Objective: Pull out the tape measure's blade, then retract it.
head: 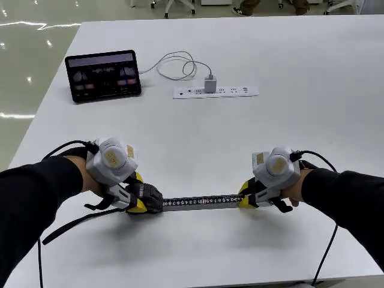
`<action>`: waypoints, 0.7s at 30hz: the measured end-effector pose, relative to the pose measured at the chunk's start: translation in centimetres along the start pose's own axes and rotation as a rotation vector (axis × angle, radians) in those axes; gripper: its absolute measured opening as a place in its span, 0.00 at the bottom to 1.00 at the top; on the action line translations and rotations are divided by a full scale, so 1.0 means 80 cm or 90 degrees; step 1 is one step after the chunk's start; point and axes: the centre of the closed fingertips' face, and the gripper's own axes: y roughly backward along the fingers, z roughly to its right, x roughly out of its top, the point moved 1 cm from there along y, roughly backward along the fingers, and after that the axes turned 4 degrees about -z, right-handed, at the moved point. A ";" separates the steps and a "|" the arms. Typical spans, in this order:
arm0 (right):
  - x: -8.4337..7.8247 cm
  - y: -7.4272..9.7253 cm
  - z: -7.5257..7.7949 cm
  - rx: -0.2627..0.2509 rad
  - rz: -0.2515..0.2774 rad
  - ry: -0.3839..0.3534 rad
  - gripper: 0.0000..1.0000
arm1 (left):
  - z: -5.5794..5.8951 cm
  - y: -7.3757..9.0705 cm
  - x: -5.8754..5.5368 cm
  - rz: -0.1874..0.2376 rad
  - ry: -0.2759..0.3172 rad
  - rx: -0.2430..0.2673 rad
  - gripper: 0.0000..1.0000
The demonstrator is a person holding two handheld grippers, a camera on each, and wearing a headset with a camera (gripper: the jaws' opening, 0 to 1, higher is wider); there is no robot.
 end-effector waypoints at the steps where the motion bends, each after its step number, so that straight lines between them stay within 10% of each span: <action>1: -0.001 0.001 0.000 0.000 0.000 -0.001 0.10 | 0.000 0.000 0.000 0.000 0.000 0.000 0.32; 21: -0.021 0.012 0.005 -0.005 -0.011 -0.008 0.10 | 0.001 0.000 0.001 -0.002 0.000 0.001 0.32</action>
